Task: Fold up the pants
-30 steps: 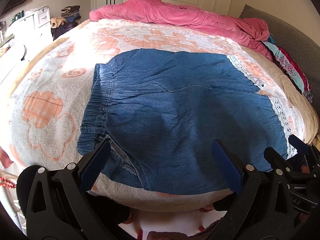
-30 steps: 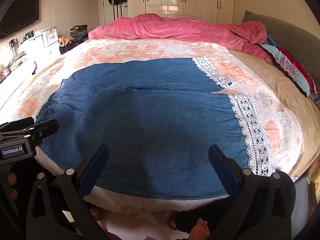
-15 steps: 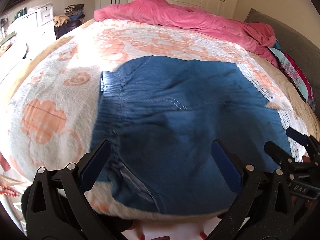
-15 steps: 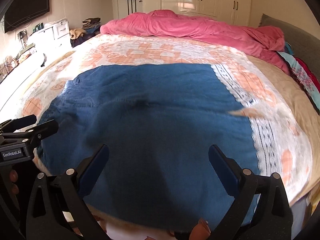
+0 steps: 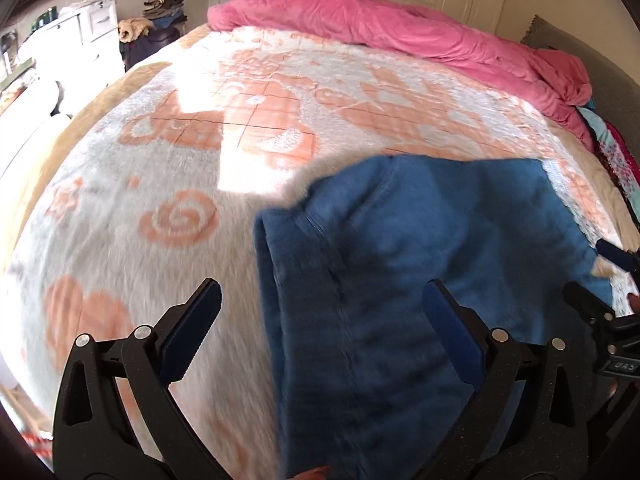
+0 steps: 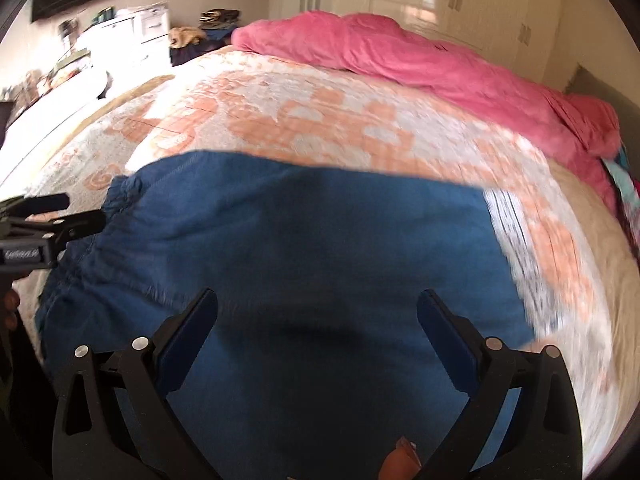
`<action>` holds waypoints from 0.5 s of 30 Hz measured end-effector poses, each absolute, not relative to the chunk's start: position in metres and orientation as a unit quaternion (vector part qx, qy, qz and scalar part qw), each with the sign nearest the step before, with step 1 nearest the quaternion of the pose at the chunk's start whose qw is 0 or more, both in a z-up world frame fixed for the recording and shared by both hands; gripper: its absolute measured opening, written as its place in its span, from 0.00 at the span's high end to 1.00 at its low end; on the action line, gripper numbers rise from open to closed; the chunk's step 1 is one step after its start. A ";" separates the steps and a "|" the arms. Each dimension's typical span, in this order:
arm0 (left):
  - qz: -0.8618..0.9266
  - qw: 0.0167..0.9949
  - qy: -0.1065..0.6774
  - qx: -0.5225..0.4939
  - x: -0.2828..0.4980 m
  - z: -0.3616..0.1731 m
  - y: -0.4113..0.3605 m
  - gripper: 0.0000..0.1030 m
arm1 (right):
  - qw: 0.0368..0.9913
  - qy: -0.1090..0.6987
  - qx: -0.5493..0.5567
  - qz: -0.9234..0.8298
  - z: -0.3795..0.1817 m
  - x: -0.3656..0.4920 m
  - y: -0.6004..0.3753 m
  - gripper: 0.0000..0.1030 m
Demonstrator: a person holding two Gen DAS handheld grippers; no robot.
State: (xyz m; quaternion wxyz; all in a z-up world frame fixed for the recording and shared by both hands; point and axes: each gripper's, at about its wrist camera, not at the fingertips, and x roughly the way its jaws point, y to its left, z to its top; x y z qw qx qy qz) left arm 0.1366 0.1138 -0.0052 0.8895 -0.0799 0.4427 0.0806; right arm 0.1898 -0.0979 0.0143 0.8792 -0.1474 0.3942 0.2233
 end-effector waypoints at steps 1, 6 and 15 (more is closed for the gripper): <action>0.077 0.888 0.446 -0.082 0.144 -0.007 0.118 0.08 | 0.880 0.392 -0.155 0.221 0.014 0.196 -0.094 0.04; 0.084 0.876 0.468 -0.076 0.181 -0.024 0.136 0.08 | 0.874 0.394 -0.184 0.218 0.006 0.234 -0.076 0.04; 0.041 0.877 0.471 -0.079 0.200 -0.040 0.143 0.08 | 0.863 0.394 -0.214 0.232 -0.005 0.280 -0.047 0.04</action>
